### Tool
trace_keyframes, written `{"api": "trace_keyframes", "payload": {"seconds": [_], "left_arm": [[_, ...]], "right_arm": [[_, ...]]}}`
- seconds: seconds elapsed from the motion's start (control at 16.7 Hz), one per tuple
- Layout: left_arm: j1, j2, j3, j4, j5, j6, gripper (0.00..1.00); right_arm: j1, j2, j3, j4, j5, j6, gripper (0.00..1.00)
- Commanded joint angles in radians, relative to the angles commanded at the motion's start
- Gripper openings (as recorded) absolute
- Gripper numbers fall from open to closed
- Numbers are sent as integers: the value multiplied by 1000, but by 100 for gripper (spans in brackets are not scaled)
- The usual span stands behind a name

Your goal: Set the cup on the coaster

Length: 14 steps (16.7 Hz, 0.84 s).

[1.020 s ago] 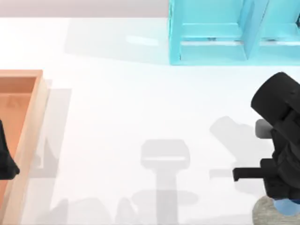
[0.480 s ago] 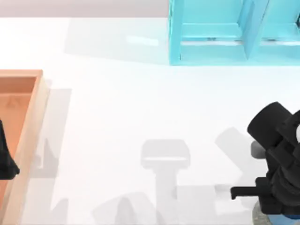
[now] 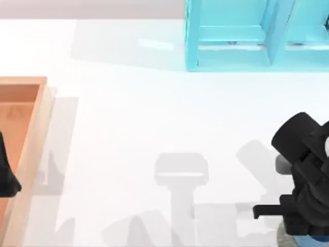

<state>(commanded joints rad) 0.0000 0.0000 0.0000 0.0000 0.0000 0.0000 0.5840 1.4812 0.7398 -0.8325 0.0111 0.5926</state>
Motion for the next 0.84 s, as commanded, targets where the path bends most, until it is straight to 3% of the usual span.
{"api": "trace_keyframes", "payload": {"seconds": [0.48,0.84], "left_arm": [[0,0,0,0,0,0,100],[0,0,0,0,0,0,100]], "right_arm": [[0,0,0,0,0,0,98],[0,0,0,0,0,0,100]]}}
